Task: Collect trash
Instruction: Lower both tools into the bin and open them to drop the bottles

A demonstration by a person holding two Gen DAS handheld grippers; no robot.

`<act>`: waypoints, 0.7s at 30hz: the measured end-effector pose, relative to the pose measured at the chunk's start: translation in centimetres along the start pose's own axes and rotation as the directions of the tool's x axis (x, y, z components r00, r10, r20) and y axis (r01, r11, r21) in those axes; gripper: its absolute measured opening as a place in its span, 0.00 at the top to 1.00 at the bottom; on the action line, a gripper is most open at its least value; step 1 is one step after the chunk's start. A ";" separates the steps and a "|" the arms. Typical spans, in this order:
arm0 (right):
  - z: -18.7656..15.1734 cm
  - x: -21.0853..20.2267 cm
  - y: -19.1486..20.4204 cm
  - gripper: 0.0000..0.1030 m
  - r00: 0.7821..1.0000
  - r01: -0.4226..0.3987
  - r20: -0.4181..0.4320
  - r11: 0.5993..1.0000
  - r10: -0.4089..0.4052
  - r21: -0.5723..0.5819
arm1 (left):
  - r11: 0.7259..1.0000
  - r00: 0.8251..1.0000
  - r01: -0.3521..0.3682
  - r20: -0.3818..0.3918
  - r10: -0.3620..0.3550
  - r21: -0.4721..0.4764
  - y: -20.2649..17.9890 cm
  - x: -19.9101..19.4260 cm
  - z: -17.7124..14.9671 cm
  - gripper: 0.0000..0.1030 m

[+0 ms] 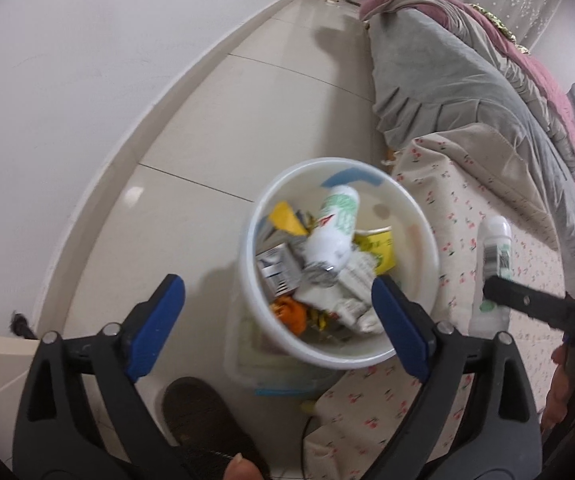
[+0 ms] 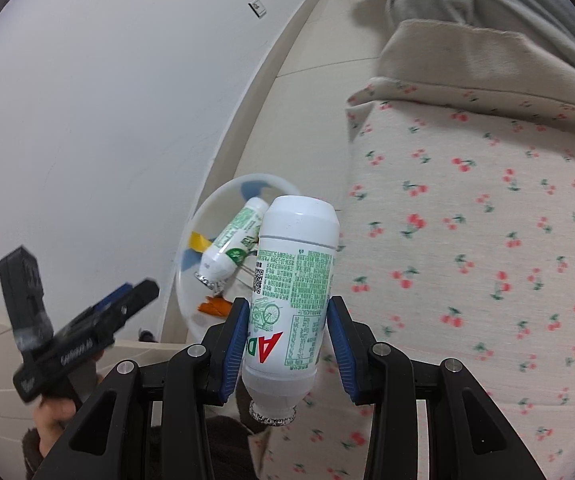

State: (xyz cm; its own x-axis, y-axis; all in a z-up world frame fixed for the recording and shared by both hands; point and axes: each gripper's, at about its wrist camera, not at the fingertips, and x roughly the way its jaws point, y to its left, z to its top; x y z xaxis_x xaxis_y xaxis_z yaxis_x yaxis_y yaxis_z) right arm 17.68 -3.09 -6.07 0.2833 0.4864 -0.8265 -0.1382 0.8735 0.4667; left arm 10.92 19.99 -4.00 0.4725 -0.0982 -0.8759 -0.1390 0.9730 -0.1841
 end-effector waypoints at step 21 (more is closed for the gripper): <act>1.5 2.2 1.4 0.36 0.998 -0.013 0.062 1.000 0.013 0.008 | 0.998 0.998 -0.064 0.008 0.064 -0.001 1.6 -1.3 -1.2 0.02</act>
State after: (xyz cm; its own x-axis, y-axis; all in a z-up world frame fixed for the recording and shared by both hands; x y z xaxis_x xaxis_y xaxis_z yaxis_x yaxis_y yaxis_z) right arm 19.55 -0.84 -6.79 0.3400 0.4953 -0.7994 -0.1343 0.8669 0.4800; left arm 9.05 21.44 -3.72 0.4698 -0.0343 -0.8821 -0.1693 0.9772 -0.1282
